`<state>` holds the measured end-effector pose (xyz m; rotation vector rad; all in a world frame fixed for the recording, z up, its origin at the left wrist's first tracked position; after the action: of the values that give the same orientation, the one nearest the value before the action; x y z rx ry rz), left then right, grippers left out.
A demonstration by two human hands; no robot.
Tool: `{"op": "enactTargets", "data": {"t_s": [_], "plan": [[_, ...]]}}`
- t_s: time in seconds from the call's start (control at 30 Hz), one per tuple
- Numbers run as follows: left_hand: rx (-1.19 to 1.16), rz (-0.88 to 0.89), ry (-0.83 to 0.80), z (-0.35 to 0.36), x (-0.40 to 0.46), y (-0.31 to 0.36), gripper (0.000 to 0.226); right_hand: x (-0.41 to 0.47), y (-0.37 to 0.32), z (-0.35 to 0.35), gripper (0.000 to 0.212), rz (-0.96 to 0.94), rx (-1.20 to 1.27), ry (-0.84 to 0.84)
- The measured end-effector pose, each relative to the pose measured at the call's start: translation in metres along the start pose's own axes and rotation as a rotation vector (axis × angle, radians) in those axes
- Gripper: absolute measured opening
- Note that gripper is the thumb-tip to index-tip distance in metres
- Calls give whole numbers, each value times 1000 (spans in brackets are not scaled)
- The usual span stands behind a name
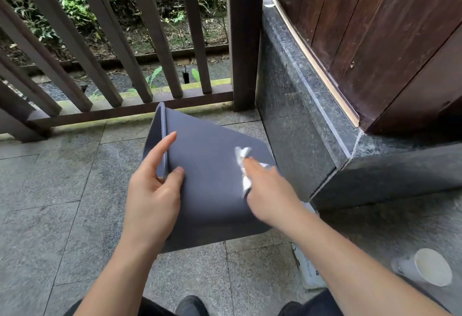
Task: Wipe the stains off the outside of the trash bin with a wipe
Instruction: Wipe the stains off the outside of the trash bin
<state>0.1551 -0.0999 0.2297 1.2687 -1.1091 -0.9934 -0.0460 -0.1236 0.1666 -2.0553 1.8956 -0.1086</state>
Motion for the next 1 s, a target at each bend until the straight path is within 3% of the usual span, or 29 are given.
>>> {"op": "enactTargets", "data": {"t_s": [0.07,0.13,0.2,0.3,0.47,0.57,0.67,0.8,0.87,1.0], "plan": [[19,-29,16,-2,3,-7,56,-24,-42,-6,91,-203,62,68],[35,-40,40,-6,6,-11,51,-44,-75,-3,92,-380,62,85],[17,-61,93,-10,11,-17,47,-54,-93,-1,75,-498,102,130],[11,-107,188,-15,18,-28,40,-52,-96,-2,53,-520,168,197],[-78,-190,240,-7,23,-34,46,-23,-80,7,43,-429,33,301],[-139,-209,242,-8,18,-30,58,8,-37,8,42,-201,53,279],[-181,-191,211,-11,10,-22,62,29,18,16,41,30,91,147],[-52,-72,30,-3,2,-8,65,42,54,41,43,196,20,-147],[108,8,-107,6,0,0,65,45,53,49,47,234,108,-247],[250,144,-284,22,-4,13,65,55,35,44,44,266,310,-208]]}}
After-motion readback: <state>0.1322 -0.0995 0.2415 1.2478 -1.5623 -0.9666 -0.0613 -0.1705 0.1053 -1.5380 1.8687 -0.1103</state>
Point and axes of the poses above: each hand's wrist, its own x-axis towards the middle knuckle, its own z-axis out of the palm, y = z × x, the point moved 7 cm from there along x, towards the middle knuckle, and after that the axes turned 15 degrees about -x, right-handed, at the moved point
